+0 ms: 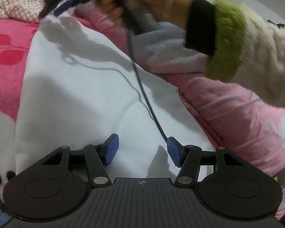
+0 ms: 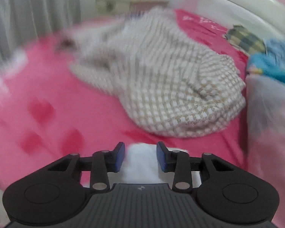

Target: Fold clothes

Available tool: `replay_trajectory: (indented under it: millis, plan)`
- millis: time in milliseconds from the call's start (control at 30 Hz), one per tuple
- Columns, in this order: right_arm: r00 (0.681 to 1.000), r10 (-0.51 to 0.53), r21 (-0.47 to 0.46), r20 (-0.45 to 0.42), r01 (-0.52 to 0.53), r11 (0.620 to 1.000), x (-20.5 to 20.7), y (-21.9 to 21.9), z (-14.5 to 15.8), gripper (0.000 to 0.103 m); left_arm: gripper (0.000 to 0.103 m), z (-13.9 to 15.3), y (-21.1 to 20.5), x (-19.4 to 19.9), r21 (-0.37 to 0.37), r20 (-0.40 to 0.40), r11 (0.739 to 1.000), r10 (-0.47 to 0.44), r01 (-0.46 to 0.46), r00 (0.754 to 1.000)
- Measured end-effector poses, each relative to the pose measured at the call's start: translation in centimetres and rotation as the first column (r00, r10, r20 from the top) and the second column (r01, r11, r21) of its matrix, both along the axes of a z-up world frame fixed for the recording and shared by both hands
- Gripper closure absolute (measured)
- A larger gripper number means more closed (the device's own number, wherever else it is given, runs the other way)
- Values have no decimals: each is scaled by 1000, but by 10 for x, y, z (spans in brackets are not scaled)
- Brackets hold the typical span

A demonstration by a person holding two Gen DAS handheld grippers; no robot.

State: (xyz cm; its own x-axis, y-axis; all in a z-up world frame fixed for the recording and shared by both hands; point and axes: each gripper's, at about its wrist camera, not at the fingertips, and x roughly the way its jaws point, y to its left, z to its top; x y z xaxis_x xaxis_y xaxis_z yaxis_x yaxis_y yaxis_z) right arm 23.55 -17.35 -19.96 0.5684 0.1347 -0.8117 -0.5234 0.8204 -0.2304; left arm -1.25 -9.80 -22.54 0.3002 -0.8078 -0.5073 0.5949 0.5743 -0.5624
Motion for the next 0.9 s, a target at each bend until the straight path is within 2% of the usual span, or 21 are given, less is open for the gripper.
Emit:
replay_trajectory:
  millis: [33,100,133,200,300,367,500,633,733,767,833,900]
  plan:
    - [999,-33,-57,29,35,998,7,2,-5,56,46,0,0,0,1,1,1000,1,-1,1000]
    - [981,-166,-82,97,174,981,20,-11,-2,58,46,0,-1,-1,2,1,1000,1,-1,1000]
    - [966,-224,-75,128,234,969,25,-19,2,58,46,0,-2,-1,5,4,1000,0,0,1000]
    - [940,-309,37,144,307,951,27,-44,24,58,46,1,-3,0,12,10,1000,-2,1,1000]
    - [924,-358,224,136,324,919,10,-79,63,58,45,3,-4,1,20,2,1000,-4,4,1000]
    - [921,-347,275,178,292,916,-13,-92,86,58,44,5,-4,3,26,-13,1000,-7,7,1000]
    - [904,-342,341,256,246,907,-76,-124,133,58,43,15,-4,6,38,-35,999,4,-3,999]
    - [876,-332,341,349,211,916,-145,-155,180,58,39,38,6,2,15,18,1000,24,-24,1000]
    - [887,-325,347,328,207,915,-188,-172,200,58,35,57,17,0,2,43,999,42,-42,998]
    - [900,-318,347,297,208,914,-202,-176,201,60,35,60,21,0,4,33,999,40,-40,999]
    - [939,-281,339,196,204,918,-229,-174,188,66,35,63,28,-1,25,25,999,39,-40,999]
    - [971,-214,321,102,172,931,-253,-164,162,69,35,62,33,-4,66,28,997,34,-36,999]
